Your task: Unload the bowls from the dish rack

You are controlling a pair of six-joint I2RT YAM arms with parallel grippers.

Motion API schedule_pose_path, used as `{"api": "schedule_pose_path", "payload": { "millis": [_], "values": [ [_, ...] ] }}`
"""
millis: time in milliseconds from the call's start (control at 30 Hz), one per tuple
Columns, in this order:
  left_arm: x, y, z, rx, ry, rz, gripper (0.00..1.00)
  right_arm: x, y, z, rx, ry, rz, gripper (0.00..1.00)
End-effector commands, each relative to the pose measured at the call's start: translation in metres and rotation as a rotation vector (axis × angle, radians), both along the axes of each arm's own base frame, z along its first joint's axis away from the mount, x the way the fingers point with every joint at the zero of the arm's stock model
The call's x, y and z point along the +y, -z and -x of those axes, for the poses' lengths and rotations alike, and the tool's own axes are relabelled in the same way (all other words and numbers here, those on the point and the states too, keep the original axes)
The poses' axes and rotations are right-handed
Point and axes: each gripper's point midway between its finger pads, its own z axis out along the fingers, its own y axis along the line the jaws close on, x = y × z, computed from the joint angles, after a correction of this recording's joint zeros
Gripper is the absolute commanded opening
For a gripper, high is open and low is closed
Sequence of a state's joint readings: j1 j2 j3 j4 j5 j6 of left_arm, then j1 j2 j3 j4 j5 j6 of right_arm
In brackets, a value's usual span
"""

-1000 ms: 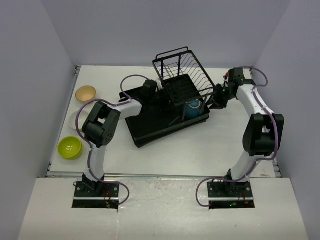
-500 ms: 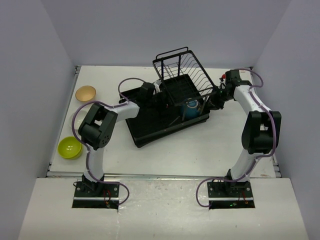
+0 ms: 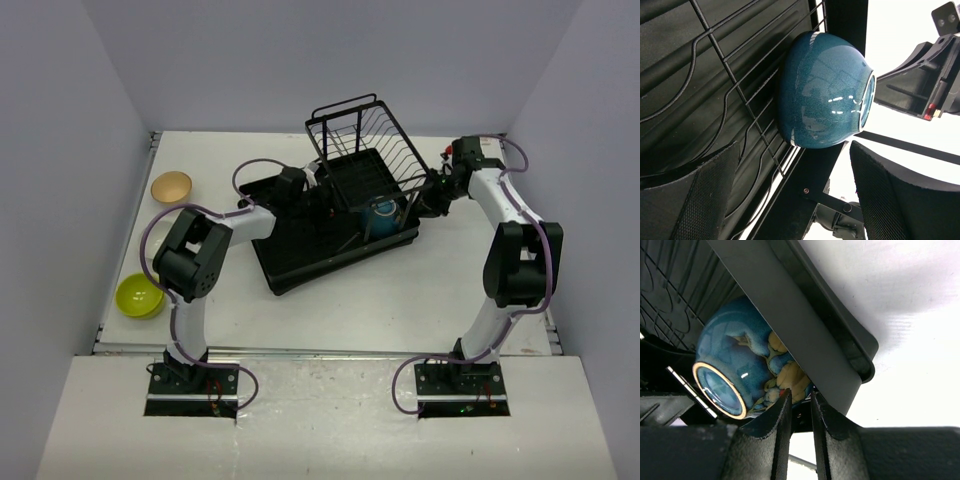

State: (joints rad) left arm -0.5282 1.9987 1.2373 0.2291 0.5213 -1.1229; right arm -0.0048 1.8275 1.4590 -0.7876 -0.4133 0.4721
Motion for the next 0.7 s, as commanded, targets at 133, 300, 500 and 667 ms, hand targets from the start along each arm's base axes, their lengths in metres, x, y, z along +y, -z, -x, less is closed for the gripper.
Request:
{"api": "schedule_pose_path", "payload": {
  "millis": [133, 300, 500, 667],
  "values": [
    [-0.011, -0.011, 0.004, 0.001, 0.038, 0.059, 0.90, -0.017, -0.014, -0.030, -0.064, 0.049, 0.056, 0.23],
    [-0.019, -0.016, 0.002, -0.015, 0.050, 0.063, 0.89, -0.011, -0.009, -0.035, -0.048, 0.039, 0.026, 0.23],
    [-0.031, -0.014, 0.002, -0.021, 0.073, 0.070, 0.89, -0.008, -0.003, -0.041, -0.030, 0.040, -0.001, 0.22],
    [-0.038, -0.011, -0.002, -0.036, 0.072, 0.062, 0.89, -0.004, -0.002, -0.039, -0.027, 0.031, -0.013, 0.22]
  ]
}}
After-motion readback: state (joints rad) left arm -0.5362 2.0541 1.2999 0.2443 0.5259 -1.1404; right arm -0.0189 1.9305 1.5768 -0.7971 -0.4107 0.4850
